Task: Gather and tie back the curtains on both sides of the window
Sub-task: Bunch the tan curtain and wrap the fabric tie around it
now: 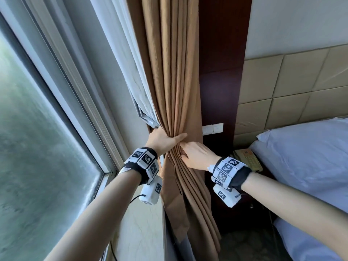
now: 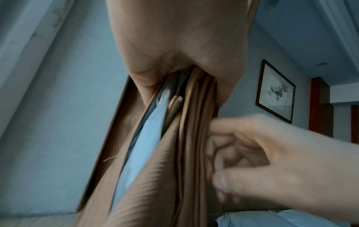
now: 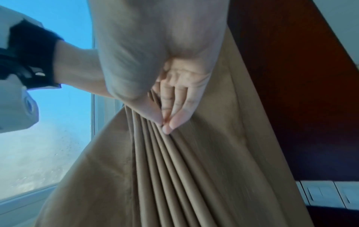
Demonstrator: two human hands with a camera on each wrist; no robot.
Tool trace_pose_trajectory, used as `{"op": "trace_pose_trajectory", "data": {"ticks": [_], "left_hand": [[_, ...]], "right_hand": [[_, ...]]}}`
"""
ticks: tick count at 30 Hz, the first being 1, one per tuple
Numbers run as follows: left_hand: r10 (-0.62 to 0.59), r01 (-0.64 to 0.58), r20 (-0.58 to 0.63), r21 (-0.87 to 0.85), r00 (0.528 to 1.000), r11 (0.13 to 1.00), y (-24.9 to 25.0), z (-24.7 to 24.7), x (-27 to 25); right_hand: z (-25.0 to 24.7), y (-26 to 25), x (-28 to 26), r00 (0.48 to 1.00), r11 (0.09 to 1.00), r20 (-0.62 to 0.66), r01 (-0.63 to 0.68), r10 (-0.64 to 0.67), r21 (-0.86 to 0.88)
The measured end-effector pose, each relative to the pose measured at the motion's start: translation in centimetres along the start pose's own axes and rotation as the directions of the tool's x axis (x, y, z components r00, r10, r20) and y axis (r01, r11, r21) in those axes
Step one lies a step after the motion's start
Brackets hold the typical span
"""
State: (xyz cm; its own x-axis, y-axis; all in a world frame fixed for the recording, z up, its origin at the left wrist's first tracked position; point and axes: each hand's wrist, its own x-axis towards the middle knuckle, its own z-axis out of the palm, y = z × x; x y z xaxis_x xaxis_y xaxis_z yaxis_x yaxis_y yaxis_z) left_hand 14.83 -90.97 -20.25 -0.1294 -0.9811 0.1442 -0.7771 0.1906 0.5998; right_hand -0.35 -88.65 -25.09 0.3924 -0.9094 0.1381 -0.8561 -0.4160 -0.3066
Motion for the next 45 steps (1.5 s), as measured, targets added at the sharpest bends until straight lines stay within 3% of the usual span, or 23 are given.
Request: {"op": "trace_pose_trajectory", "data": {"ticks": [3, 7, 11, 15, 21, 28, 33, 38, 42, 45], "left_hand": [[-0.024, 0.027, -0.056, 0.038, 0.998, 0.999, -0.2, -0.3, 0.3], [-0.063, 0.064, -0.034, 0.028, 0.997, 0.998, -0.3, -1.0, 0.9], [-0.137, 0.137, -0.02, -0.019, 0.99, 0.99, -0.5, -2.0, 1.9], [-0.184, 0.18, -0.045, -0.073, 0.982, 0.981, -0.8, -2.7, 2.6], [-0.199, 0.196, -0.031, -0.08, 0.98, 0.977, -1.2, -2.6, 2.5], [-0.215, 0.213, -0.026, -0.056, 0.976, 0.975, -1.5, -3.1, 2.9], [-0.223, 0.22, -0.021, -0.087, 0.975, 0.971, -1.9, -3.4, 3.5], [-0.223, 0.22, -0.026, -0.091, 0.975, 0.971, -2.4, -3.6, 3.7], [-0.216, 0.214, -0.018, -0.076, 0.976, 0.974, -2.5, -3.5, 3.8], [-0.222, 0.22, -0.011, -0.081, 0.975, 0.972, -2.6, -3.3, 4.0]], "right_hand": [[0.5, 1.8, 0.0, 0.988, 0.997, 0.138, 0.068, -0.072, 0.032], [0.7, 7.4, 1.9, 0.973, 0.999, 0.23, -0.037, 0.028, 0.033], [-0.5, 12.4, 4.5, 0.955, 0.948, 0.168, -0.273, 0.246, 0.161], [-1.9, 14.4, 7.4, 0.933, 0.874, 0.056, -0.353, 0.356, 0.334], [-2.1, 15.2, 11.7, 0.925, 0.803, 0.025, -0.343, 0.379, 0.488], [-0.1, 16.0, 16.1, 0.877, 0.717, 0.165, -0.467, 0.451, 0.518], [0.3, 16.2, 17.6, 0.899, 0.739, -0.007, -0.356, 0.438, 0.571], [0.2, 15.6, 19.7, 0.864, 0.606, 0.071, -0.406, 0.498, 0.684], [0.2, 14.6, 19.9, 0.827, 0.609, 0.075, -0.469, 0.558, 0.64], [0.2, 14.1, 18.8, 0.852, 0.723, -0.043, -0.414, 0.521, 0.553]]}}
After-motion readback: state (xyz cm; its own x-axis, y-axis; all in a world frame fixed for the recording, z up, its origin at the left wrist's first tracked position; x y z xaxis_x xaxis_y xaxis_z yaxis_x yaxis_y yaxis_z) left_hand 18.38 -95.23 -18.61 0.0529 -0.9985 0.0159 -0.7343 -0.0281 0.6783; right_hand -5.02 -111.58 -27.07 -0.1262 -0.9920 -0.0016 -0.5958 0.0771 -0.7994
